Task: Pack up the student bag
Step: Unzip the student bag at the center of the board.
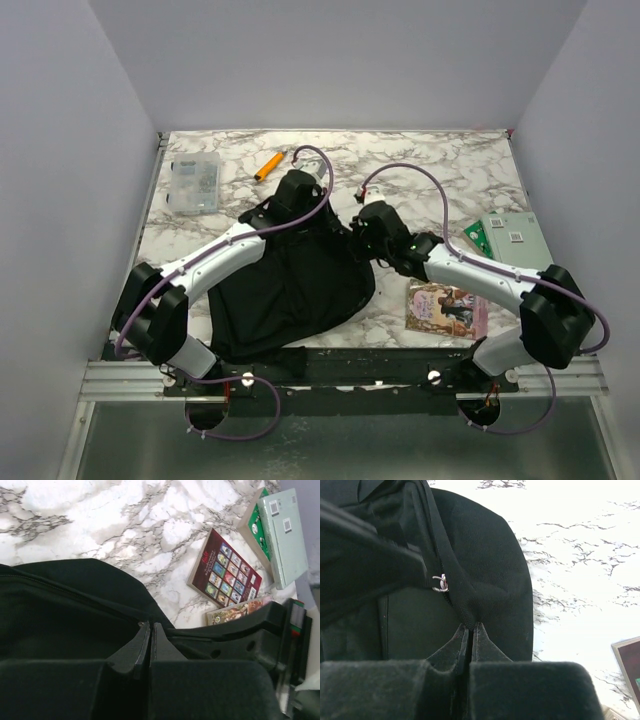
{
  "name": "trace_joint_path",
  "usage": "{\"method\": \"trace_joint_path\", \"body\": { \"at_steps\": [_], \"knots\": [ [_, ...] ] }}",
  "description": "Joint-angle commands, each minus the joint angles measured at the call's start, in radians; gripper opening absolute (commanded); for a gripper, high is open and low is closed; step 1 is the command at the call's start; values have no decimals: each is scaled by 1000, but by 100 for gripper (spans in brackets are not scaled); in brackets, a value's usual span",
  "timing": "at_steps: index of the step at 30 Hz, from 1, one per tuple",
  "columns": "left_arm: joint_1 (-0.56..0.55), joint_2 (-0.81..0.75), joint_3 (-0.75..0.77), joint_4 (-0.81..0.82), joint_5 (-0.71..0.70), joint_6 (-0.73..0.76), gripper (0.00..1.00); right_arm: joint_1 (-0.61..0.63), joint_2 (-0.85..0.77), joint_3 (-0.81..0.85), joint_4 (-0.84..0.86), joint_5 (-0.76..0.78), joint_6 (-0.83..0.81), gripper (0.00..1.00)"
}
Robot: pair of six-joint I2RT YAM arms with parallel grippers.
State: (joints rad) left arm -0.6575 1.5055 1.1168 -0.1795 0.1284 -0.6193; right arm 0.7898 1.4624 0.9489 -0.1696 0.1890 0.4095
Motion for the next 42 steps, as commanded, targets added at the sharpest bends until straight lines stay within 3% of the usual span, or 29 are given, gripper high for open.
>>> {"method": "trace_joint_path", "body": {
  "at_steps": [1, 9, 21, 26, 27, 29, 31, 32, 35, 42],
  "knots": [
    [73, -5, 31, -31, -53, 29, 0, -7, -68, -41, -6, 37, 0, 1],
    [252, 63, 61, -113, -120, 26, 0, -36, -140, -166, 2, 85, 84, 1],
    [270, 69, 26, -169, -188, 34, 0, -75, -98, -133, 39, 46, 114, 1],
    [279, 75, 39, -189, -130, 2, 0, -79, -71, -99, 33, 5, 105, 1],
    [279, 62, 30, -176, -79, 4, 5, -81, -63, -84, 24, -2, 102, 1],
    [277, 25, 2, -135, 4, 12, 24, -81, -48, -63, 7, -20, 93, 2],
    [277, -19, -21, -119, 74, 16, 40, -89, -34, -45, -16, -38, 90, 11],
    [276, -49, -36, -113, 117, 19, 44, -91, -30, -36, -31, -44, 91, 23],
    [262, -149, -98, -87, 228, 24, 53, -99, -25, -11, -94, -49, 95, 43],
    [93, -365, -261, -86, 325, 39, 60, -100, -111, 8, -249, -40, 129, 61]
  ]
}}
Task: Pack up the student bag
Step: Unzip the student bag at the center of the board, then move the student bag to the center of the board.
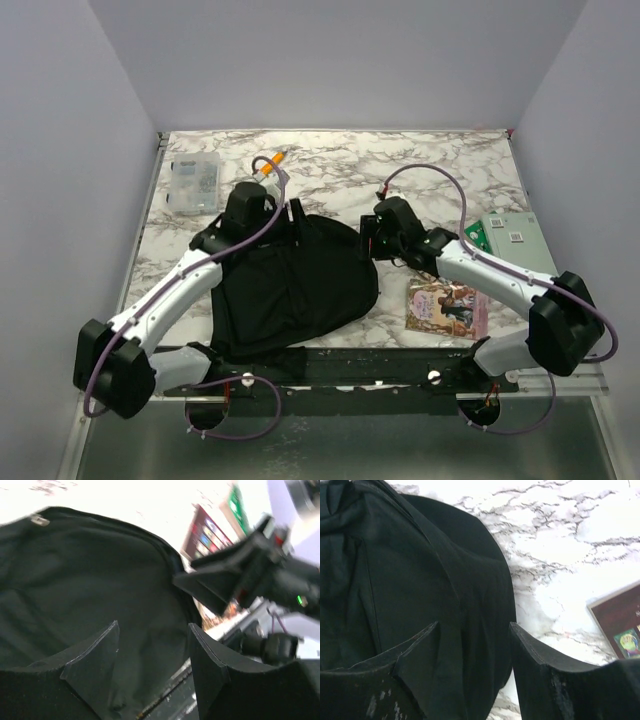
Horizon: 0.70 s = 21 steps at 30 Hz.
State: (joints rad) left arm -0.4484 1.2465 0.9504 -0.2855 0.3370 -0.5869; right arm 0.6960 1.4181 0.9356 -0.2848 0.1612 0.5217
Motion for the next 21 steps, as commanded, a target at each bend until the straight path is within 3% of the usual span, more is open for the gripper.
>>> {"method": "trace_joint_path", "body": {
  "at_steps": [1, 5, 8, 12, 16, 19, 21],
  "knots": [
    [-164, -126, -124, 22, 104, -6, 60, -6, -87, 13, -155, -8, 27, 62],
    [-311, -191, -244, 61, 18, -93, 60, -7, -178, -53, -184, -14, 67, 65],
    [-353, -230, -324, 70, -77, -160, 59, -7, -228, -108, -182, -18, 116, 64],
    [-370, -298, -437, 88, -144, -243, 56, -6, -296, -173, -171, -30, 217, 63],
    [-366, -364, -567, 94, -238, -351, 53, -6, -326, -254, -48, -200, 236, 64],
    [-346, -394, -610, 82, -299, -344, 53, -6, -310, -254, -35, -295, 242, 64],
    [-316, -396, -625, 66, -358, -315, 58, -7, -318, -259, -43, -303, 254, 64]
  ]
}}
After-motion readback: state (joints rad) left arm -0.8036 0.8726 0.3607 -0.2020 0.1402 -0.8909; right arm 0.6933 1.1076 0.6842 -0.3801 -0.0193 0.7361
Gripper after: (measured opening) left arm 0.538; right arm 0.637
